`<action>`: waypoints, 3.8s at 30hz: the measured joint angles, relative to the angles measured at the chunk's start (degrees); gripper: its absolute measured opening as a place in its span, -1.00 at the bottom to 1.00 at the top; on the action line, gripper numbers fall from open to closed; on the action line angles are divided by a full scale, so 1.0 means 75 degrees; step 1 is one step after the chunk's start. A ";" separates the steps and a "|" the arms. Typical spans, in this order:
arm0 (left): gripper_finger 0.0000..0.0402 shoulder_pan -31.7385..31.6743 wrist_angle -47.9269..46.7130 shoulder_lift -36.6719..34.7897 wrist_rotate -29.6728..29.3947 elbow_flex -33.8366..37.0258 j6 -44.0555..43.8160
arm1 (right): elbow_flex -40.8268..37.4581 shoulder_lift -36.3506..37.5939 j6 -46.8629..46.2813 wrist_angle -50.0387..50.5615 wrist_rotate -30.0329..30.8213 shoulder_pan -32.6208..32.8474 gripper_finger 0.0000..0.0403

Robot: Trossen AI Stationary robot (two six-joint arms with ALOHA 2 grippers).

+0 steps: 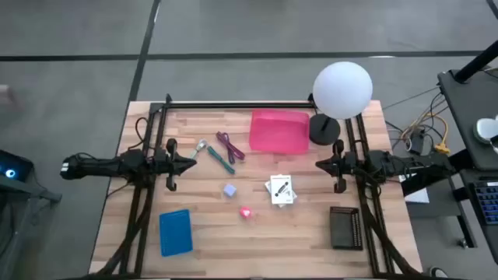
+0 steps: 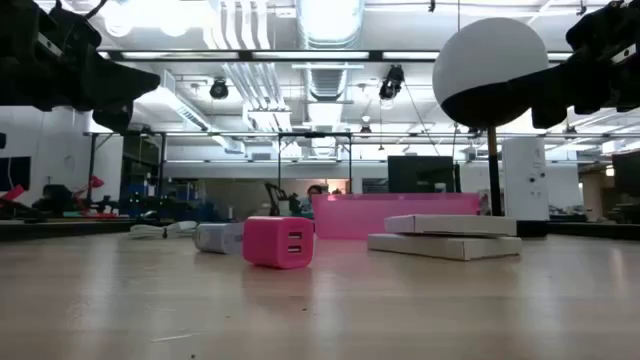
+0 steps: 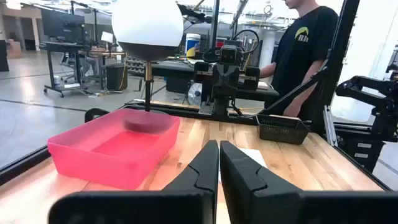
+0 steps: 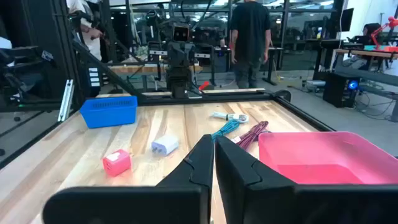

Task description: Pick and place items into bin

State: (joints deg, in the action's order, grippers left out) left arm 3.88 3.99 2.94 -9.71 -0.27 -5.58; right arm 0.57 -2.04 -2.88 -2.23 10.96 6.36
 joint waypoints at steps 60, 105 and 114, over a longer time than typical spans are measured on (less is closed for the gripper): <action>-1.00 0.0000 0.0001 -0.0003 0.0001 0.0000 0.0001 | -0.0001 0.0000 0.0001 0.0000 0.0000 0.0000 -0.96; -1.00 0.0000 0.0007 -0.0003 0.0001 0.0000 0.0006 | -0.0001 0.0000 -0.0215 -0.0201 0.0000 -0.0001 -0.96; -1.00 0.0000 0.1782 0.0041 -0.0010 0.0000 -0.0009 | -0.0001 -0.0012 -0.1703 -0.3412 0.1163 -0.0010 -0.96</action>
State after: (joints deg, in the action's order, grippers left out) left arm 3.88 17.35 3.25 -9.79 -0.27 -5.65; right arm 0.56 -2.13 -15.65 -27.82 19.68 6.28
